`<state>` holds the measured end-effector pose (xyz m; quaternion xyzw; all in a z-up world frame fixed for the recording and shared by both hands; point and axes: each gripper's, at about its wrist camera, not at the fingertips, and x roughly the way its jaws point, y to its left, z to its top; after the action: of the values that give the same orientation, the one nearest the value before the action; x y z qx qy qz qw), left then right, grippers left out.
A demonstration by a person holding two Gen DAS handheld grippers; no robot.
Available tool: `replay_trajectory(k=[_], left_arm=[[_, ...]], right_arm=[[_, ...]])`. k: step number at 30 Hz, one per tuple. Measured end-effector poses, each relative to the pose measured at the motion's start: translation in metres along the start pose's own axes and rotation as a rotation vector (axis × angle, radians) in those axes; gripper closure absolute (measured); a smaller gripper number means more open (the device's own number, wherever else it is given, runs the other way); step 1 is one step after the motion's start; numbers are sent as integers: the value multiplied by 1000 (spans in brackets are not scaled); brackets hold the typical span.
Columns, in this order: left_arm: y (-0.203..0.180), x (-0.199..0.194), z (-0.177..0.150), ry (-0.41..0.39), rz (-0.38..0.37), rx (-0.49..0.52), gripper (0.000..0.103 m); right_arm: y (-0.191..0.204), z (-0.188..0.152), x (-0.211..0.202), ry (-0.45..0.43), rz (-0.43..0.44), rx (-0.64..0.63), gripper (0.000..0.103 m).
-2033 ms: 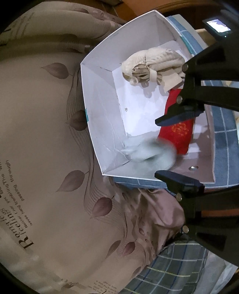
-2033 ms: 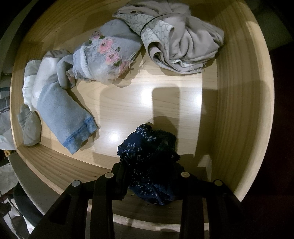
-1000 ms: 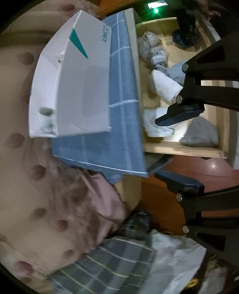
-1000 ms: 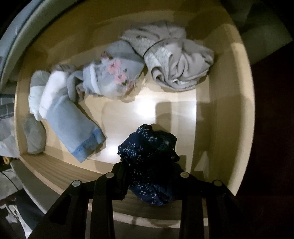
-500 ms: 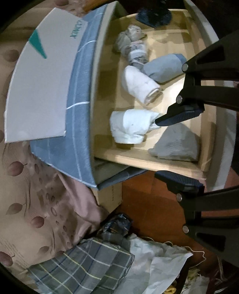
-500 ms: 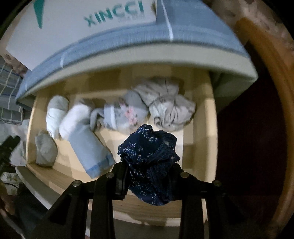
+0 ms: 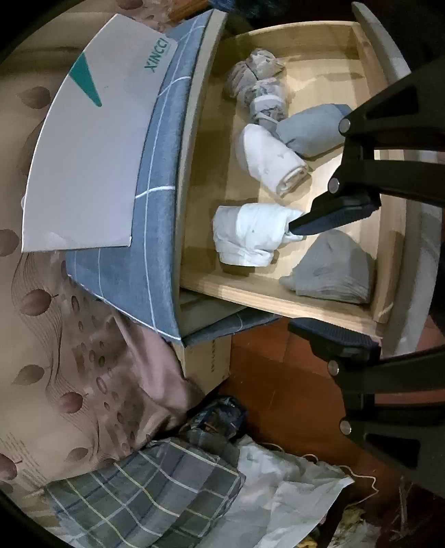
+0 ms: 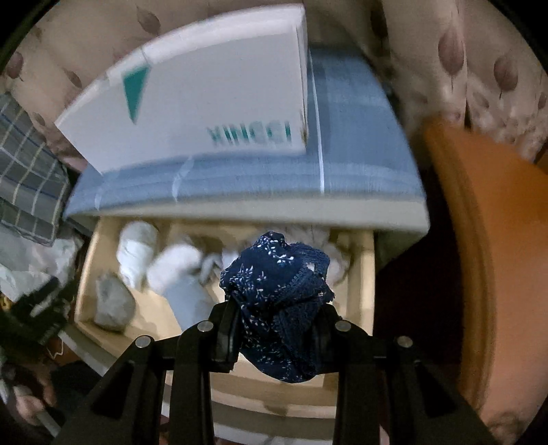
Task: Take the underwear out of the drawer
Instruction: 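Return left tool to the drawer while right tool lifts navy underwear toward the box, then lower navy underwear into the white box and open right tool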
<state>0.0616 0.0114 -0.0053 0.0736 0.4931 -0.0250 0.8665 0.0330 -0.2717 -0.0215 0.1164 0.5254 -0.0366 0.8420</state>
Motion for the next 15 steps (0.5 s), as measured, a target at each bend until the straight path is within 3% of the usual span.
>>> replay_trajectory(k=[8,15], left_arm=[[6,0,-1,-2,-15,-34,52],[8,1,-1,3,-31,-55,52]], right_arm=[[13,51,-60,-126,6,-32,74],[39,106,-79,-193,8,-62,74]])
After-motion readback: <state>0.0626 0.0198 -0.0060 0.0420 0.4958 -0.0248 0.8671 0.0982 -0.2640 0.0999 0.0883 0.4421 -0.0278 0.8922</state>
